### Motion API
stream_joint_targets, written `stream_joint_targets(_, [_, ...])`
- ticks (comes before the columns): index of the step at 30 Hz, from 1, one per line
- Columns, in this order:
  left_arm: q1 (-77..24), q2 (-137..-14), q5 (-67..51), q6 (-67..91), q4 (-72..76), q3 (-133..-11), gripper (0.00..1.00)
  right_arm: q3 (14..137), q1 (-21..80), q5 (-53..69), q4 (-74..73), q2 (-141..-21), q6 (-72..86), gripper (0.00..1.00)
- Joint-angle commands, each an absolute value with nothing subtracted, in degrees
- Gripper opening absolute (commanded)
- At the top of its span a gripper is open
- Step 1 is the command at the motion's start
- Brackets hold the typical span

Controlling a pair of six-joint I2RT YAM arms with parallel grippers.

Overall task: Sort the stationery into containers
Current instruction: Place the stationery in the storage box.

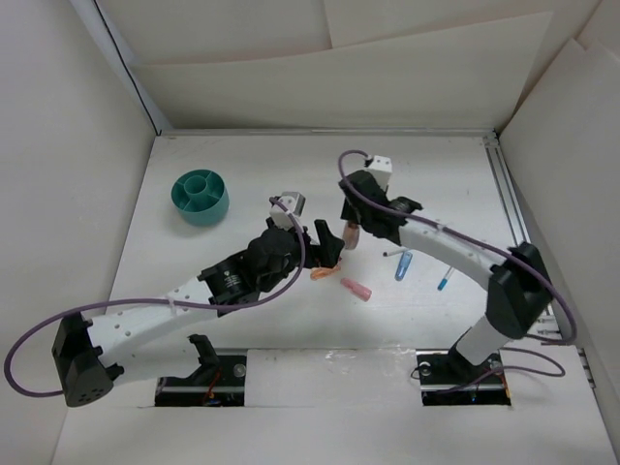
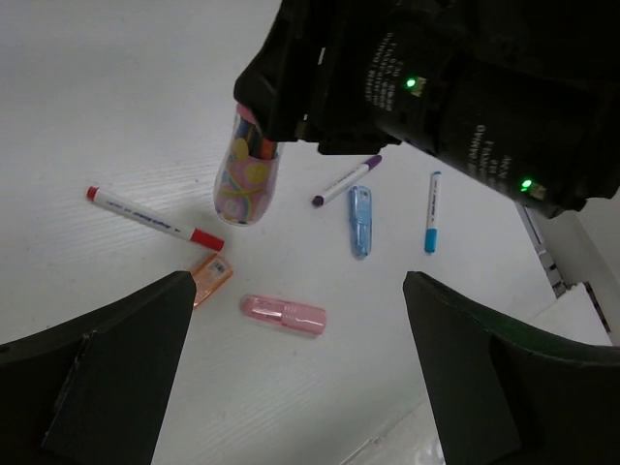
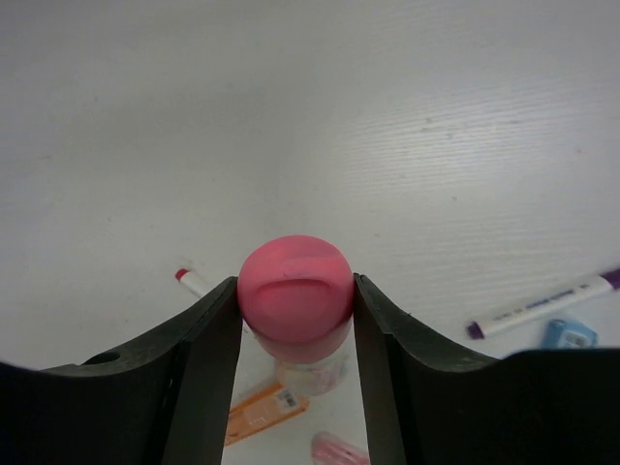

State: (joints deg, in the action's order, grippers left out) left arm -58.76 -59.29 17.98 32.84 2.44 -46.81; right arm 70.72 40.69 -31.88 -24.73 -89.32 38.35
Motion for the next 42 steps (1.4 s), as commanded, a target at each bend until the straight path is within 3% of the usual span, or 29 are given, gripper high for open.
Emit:
stream_joint_targets(1, [-58.2, -56.9, 25.0, 37.2, -2.3, -49.1, 0.87, 78.7, 43.1, -33.8, -18.9, -94.8, 35.6, 0.23])
stream_joint_targets(7, [-56.3, -51.6, 27.9, 38.6, -1.8, -46.7, 0.86, 88.5, 45.3, -24.9, -15.0, -104.3, 30.0, 0.23])
stream_joint_targets(16, [-56.3, -51.6, 26.4, 35.9, -4.5, -49.6, 0.77, 88.2, 44.6, -11.5, -9.3, -98.8, 19.3, 0.22])
stream_joint_targets(24, [-56.3, -50.3, 27.1, 34.6, -6.8, -50.7, 0.79, 81.1, 34.4, 22.3, -3.2, -91.1, 19.3, 0.22])
stream_joint_targets(31, [-56.3, -52.7, 27.2, 31.2, -5.6, -54.9, 0.79, 79.5, 32.6, 31.1, -3.2, -89.5, 20.4, 0.22])
stream_joint_targets(42, [-56.3, -59.2, 27.6, 26.7, -5.4, -59.2, 0.66, 80.1, 33.1, 43.3, -2.5, -90.0, 22.1, 0.22])
